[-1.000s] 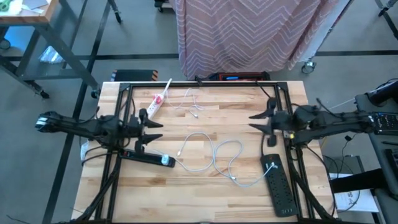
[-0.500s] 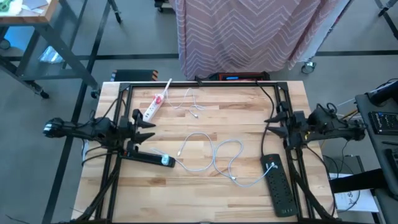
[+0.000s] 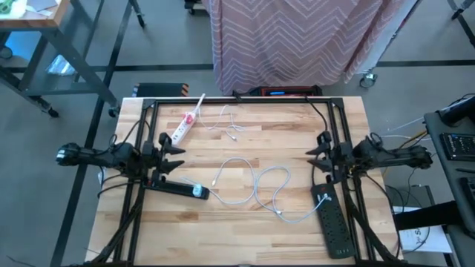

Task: Plug in charger cables
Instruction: Return to Home Position

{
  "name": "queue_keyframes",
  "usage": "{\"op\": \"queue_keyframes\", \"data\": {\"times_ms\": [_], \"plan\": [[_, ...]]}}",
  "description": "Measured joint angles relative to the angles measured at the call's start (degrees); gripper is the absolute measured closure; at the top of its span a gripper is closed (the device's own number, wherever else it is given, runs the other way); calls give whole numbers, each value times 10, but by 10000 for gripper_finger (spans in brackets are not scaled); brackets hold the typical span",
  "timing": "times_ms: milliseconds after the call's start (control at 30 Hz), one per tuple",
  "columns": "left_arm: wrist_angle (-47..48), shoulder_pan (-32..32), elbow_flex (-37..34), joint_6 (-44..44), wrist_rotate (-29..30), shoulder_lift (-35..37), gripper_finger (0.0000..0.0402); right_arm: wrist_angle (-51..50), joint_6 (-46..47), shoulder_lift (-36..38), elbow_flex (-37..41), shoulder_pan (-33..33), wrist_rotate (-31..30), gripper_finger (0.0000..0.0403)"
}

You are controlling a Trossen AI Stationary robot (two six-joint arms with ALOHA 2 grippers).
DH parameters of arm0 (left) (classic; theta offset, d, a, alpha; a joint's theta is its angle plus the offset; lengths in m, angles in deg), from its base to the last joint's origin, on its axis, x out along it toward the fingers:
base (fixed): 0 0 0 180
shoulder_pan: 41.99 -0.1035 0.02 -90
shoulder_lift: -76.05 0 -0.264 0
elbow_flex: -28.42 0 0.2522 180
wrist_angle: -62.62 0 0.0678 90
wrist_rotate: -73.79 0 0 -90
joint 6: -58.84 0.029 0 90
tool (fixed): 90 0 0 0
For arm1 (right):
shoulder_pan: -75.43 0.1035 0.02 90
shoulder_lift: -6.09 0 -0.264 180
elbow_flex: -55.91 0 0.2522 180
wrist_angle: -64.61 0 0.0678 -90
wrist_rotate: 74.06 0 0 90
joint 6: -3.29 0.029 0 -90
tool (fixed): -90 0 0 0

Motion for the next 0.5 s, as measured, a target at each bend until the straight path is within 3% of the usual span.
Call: {"op": "queue_keyframes", "data": {"times_ms": [267, 500], "plan": [[8, 0, 0, 8, 0, -7, 221, 14, 19, -16, 17, 0, -4, 297], [9, 0, 0, 28, 41, -7, 235, 14, 76, -16, 17, -11, 2, 306]]}}
